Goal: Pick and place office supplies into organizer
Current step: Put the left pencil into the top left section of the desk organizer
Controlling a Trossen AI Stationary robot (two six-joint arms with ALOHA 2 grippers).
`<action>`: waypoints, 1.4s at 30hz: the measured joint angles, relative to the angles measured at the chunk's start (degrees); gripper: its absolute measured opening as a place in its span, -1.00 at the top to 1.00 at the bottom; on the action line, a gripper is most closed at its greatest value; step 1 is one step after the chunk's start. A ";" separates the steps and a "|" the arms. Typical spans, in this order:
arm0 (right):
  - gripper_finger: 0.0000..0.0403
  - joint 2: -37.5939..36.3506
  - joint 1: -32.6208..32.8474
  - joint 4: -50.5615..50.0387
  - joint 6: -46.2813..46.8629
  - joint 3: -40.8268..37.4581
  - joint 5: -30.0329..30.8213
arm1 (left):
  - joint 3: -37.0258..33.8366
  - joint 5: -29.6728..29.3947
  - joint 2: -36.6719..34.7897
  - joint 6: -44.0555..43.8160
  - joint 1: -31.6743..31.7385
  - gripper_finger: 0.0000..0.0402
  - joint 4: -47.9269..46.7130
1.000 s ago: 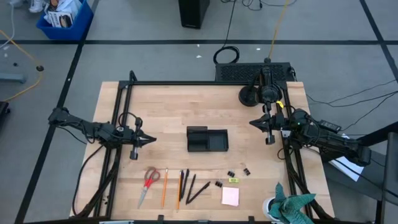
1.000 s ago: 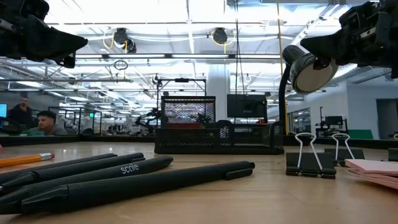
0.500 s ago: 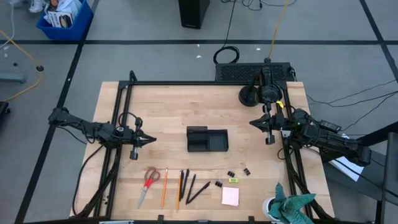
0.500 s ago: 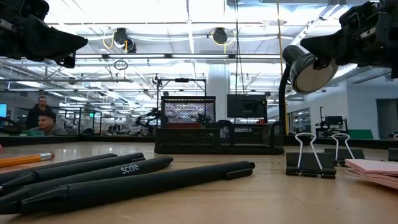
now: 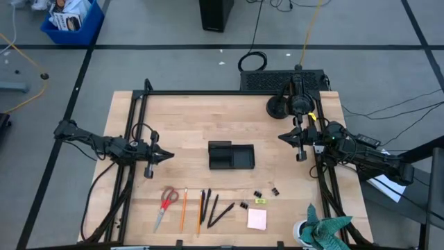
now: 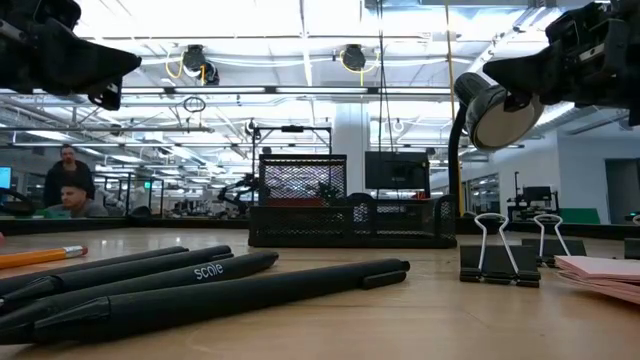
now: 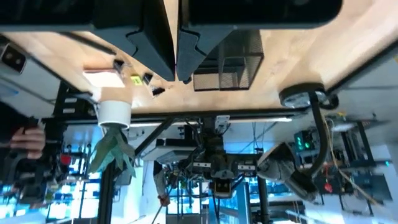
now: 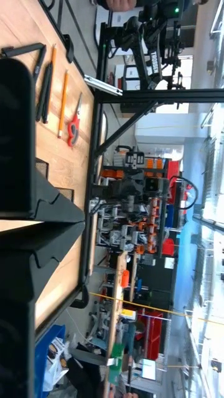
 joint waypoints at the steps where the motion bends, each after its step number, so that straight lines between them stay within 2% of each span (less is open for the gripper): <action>1: 1.00 0.00 0.02 0.60 0.00 -0.01 -0.01 | 0.00 0.01 0.00 -1.25 0.00 0.88 -0.04; 13: 1.00 -0.04 0.02 1.21 -0.08 0.01 -0.22 | 1.16 -2.01 0.23 -5.39 -0.02 0.88 3.51; 18: 1.00 -0.04 0.02 0.97 -1.38 0.01 -0.19 | 8.03 -10.62 4.33 -10.17 -1.56 0.88 -6.92; 23: 1.00 -0.04 0.02 0.94 -1.54 -0.01 -0.17 | 17.93 -19.29 14.87 -14.77 -5.77 0.88 -15.58; 27: 1.00 -0.03 0.01 0.94 -1.55 0.01 -0.17 | 28.96 -26.54 26.41 -27.49 -9.64 0.88 -30.45; 31: 1.00 -0.04 0.02 0.80 -1.59 -0.01 -0.14 | 41.19 -26.86 39.19 -44.04 -13.53 0.88 -48.29; 35: 1.00 -0.04 0.02 0.59 -1.59 0.01 -0.13 | 52.83 -22.67 52.32 -61.36 -17.23 0.88 -64.31; 38: 1.00 -0.04 0.02 0.55 -1.59 -0.01 -0.11 | 59.99 -16.81 61.29 -74.46 -19.79 0.91 -73.72; 42: 1.00 -0.04 0.02 0.58 -1.79 0.01 -0.09 | 66.71 -7.86 70.92 -87.41 -23.02 0.98 -76.97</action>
